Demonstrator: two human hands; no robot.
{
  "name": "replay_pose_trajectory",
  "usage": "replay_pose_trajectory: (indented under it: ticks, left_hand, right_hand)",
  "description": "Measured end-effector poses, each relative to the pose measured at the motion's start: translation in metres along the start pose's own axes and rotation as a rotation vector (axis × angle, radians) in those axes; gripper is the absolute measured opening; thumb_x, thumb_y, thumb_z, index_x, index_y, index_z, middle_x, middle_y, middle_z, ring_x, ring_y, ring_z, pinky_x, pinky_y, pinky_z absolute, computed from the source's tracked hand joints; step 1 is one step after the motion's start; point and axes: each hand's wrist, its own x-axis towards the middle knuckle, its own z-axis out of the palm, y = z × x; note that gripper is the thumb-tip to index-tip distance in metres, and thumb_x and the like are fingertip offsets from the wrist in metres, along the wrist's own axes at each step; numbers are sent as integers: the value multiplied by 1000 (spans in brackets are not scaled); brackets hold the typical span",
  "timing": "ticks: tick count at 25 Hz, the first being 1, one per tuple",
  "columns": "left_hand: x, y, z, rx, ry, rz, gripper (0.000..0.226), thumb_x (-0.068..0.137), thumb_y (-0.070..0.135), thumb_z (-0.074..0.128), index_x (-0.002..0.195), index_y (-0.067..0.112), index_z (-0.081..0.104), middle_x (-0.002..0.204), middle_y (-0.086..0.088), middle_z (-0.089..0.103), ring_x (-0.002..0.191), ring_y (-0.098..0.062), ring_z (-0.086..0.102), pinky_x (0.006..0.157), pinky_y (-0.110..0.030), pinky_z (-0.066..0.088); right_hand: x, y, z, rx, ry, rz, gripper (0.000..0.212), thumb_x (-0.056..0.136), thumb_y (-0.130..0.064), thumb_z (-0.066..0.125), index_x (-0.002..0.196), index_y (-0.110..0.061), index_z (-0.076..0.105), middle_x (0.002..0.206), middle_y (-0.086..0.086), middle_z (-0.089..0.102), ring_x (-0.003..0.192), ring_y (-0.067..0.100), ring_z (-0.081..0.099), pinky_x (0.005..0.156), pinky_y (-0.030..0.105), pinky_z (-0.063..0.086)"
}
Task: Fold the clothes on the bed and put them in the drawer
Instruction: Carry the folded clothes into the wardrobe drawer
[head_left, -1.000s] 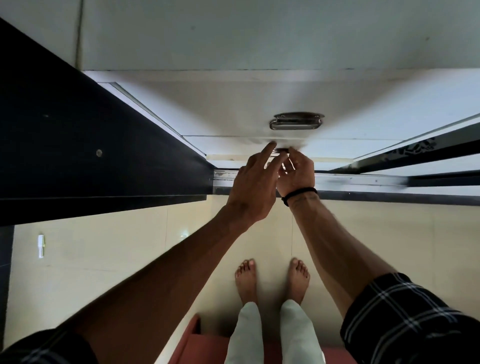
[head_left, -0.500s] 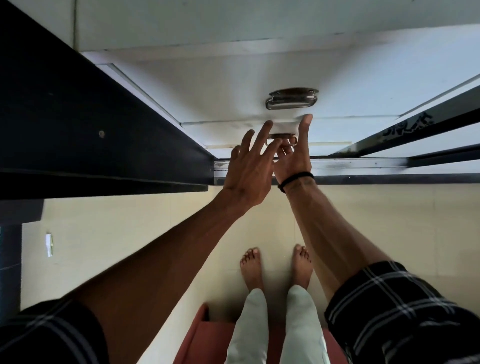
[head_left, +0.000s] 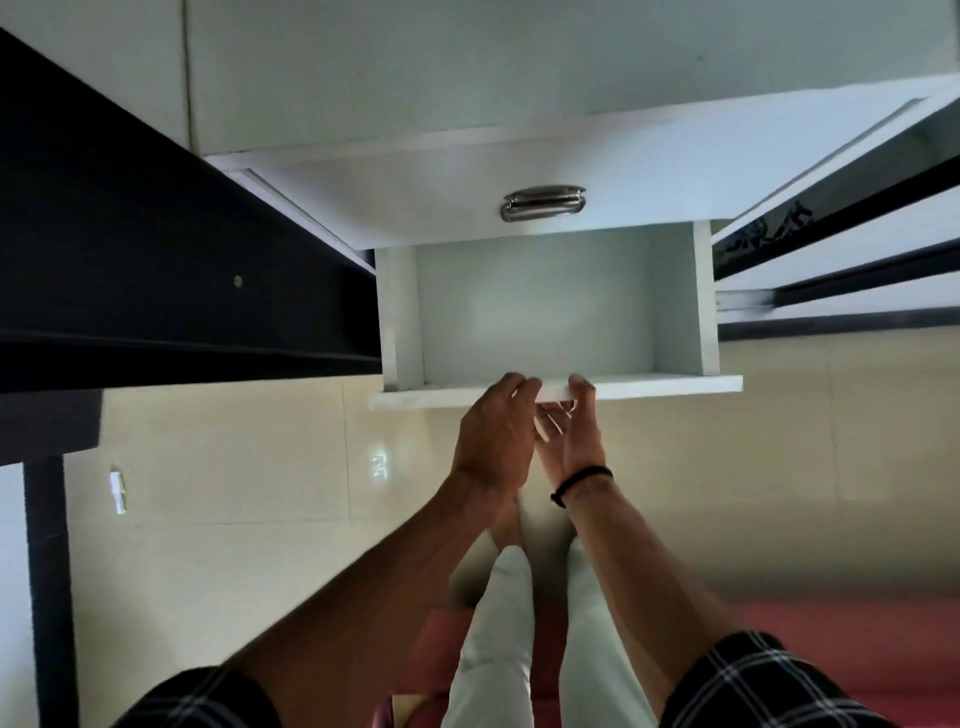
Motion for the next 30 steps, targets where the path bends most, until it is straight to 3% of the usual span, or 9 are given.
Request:
replay_pose_trajectory:
  ticks: [5,7,9,11,13,15,20,25,30]
  left_hand:
    - [-64,7,17,91,-261,-17,23,81,6,72,101,17,68,97,-3,59,77,-30,67,63,-37,55]
    - [-78,13,20,126,-298,-28,21,85,7,70,102,18,68,99,-3,59,78,-32,67,65,-38,55]
    - [-85,17,20,103,-287,-54,22,89,11,69,110,18,68,108,-5,61,87,-33,67,74,-38,55]
    - [-84,21,14,71,-309,-98,22,94,19,67,117,20,67,118,-5,62,101,-32,65,84,-35,50]
    - [-80,25,6,45,-376,-123,25,97,28,67,121,22,66,123,-4,60,111,-27,62,89,-31,46]
    - [-82,39,-5,17,-445,-116,28,96,34,68,122,23,66,124,-3,63,115,-24,62,93,-31,47]
    - [-81,119,-14,-104,-517,-66,25,94,33,65,116,24,71,110,-1,77,106,-22,70,93,-33,55]
    - [-75,245,30,-29,-632,129,17,93,31,67,107,25,74,110,2,78,105,-16,73,89,-24,53]
    - [-88,400,114,28,-744,381,28,83,41,61,97,23,76,94,0,79,90,-19,75,85,-35,58]
  right_hand:
    - [-60,29,-61,5,129,70,15,91,-16,70,88,-11,56,87,13,65,85,28,67,96,45,54]
    - [-67,34,-85,-35,89,128,16,90,-19,73,96,-12,59,107,15,65,101,29,66,102,48,52]
    - [-62,30,-103,-192,54,169,25,87,-28,77,104,-14,65,119,13,63,109,27,65,95,46,55]
    - [-55,17,-111,-457,46,168,40,83,-40,81,109,-12,69,116,10,69,105,24,68,86,41,57]
    - [-61,0,-118,-678,62,110,56,72,-57,86,101,-11,72,99,5,75,88,18,71,79,37,60]
    - [-75,-13,-129,-728,61,17,53,67,-60,88,90,-15,73,84,2,74,69,14,68,69,33,57]
    - [-116,-53,-190,-575,17,-125,49,76,-48,88,108,-14,73,89,4,77,72,13,69,66,29,53]
    - [-150,-106,-299,-318,214,-237,30,85,-34,83,103,-13,69,91,9,76,72,14,69,58,26,55]
    - [-184,-160,-432,-2,428,-329,21,85,-33,83,91,-17,70,82,4,74,62,10,64,55,24,50]
